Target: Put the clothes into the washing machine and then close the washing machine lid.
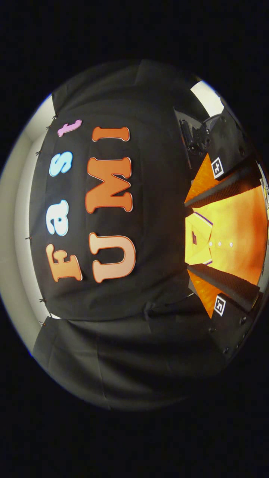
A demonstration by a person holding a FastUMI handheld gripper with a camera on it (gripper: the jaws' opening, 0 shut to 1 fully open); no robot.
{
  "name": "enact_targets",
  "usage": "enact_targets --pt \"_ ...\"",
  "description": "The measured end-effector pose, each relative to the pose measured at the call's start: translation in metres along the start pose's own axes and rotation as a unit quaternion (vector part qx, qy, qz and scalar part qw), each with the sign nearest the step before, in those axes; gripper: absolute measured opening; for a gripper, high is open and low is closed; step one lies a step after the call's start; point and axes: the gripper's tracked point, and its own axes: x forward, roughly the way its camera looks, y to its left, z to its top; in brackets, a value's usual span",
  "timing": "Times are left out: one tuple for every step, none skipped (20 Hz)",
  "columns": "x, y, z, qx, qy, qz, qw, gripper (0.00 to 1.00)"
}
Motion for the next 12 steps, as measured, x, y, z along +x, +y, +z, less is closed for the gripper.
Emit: enact_targets --pt "0.010 0.004 -0.011 0.004 0.018 0.001 1.000 0.97" --pt "0.020 0.006 -0.022 0.011 0.031 0.001 0.999 0.97" --pt "0.028 0.006 -0.032 0.012 0.047 -0.003 0.999 0.97" --pt "0.034 0.005 -0.039 0.011 0.062 -0.007 0.998 0.97" --pt "0.041 0.006 -0.049 0.010 0.077 -0.010 0.997 0.98" --pt "0.048 0.006 -0.060 0.010 0.094 -0.014 0.995 0.97" --pt "0.054 0.009 -0.069 0.012 0.108 -0.014 0.994 0.97" --pt "0.059 0.009 -0.079 0.008 0.126 -0.017 0.992 0.97" --pt "0.064 0.010 -0.087 0.007 0.139 -0.019 0.990 0.97" --pt "0.067 0.010 -0.094 0.007 0.153 -0.022 0.988 0.97" --pt "0.069 0.011 -0.101 0.007 0.164 -0.022 0.986 0.97" --pt "0.071 0.010 -0.108 0.007 0.176 -0.027 0.984 0.97"
